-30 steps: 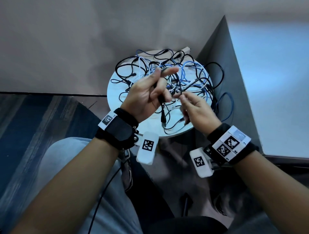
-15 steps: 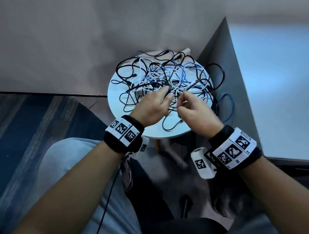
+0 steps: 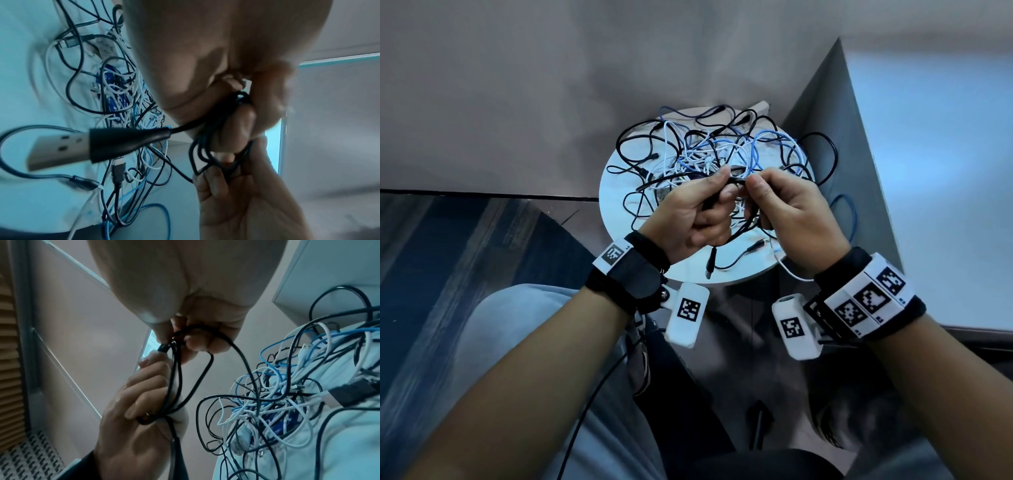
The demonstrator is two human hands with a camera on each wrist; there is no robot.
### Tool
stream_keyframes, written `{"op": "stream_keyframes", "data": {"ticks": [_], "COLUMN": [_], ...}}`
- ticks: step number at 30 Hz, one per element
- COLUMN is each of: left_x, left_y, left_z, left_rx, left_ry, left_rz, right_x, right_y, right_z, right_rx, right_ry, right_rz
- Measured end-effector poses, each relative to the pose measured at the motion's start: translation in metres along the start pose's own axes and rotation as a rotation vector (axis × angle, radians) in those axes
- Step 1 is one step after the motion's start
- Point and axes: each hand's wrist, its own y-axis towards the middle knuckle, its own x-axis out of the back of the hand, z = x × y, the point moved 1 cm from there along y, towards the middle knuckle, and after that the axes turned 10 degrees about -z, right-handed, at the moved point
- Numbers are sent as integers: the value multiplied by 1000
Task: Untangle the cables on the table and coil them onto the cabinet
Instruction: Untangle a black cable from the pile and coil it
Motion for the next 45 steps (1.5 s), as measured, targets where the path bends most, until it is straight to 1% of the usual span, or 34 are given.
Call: {"op": "stream_keyframes", "data": {"ticks": [2,4,8,10,12,14,16,19,23,25,27,30,33,36,39,41,43,45], "left_x": [-2,-5,-7,-6,-7,-10,-13,-13,-13,-16,-16,-14,-11,-5,5,9,9,5], "left_y": [-1,-1,2,3,2,-1,-3,-5,-6,-6,-3,3,6,6,7,8,10,12], "left_z": [0,0,-3,-3,-3,-3,-2,0,2,5,9,9,4,-5,-11,-9,-2,5], "left_rx": [13,11,-32,-23,18,73,116,158,157,165,169,126,41,-68,-167,-215,-256,-295], "left_ry": [-20,-21,-28,-37,-63,-119,-162,-162,-219,-249,-274,-375,-465,-469,-470,-483,-415,-250], "left_rz": [-32,-76,-181,-218,-219,-177,-131,-48,80,83,58,34,8,-51,-138,-225,-356,-444], "right_x": [2,2,-4,-6,-8,-9,-11,-9,-1,0,-3,-8,-11,-12,-14,-17,-19,-18], "right_y": [2,2,-3,-4,-3,-3,-4,-6,-6,-4,-3,-3,-4,-7,-10,-12,-14,-18], "right_z": [1,2,4,4,2,2,4,8,13,12,7,-3,-13,-19,-19,-19,-16,-12], "right_rx": [9,-24,-222,-296,-343,-346,-313,-272,-314,-319,-316,-309,-293,-327,-366,-389,-335,-205], "right_ry": [-31,34,410,511,532,527,496,434,399,409,387,310,213,121,92,47,-96,-358], "right_rz": [-17,-5,100,109,76,42,22,5,45,30,19,15,0,26,108,199,320,433]}}
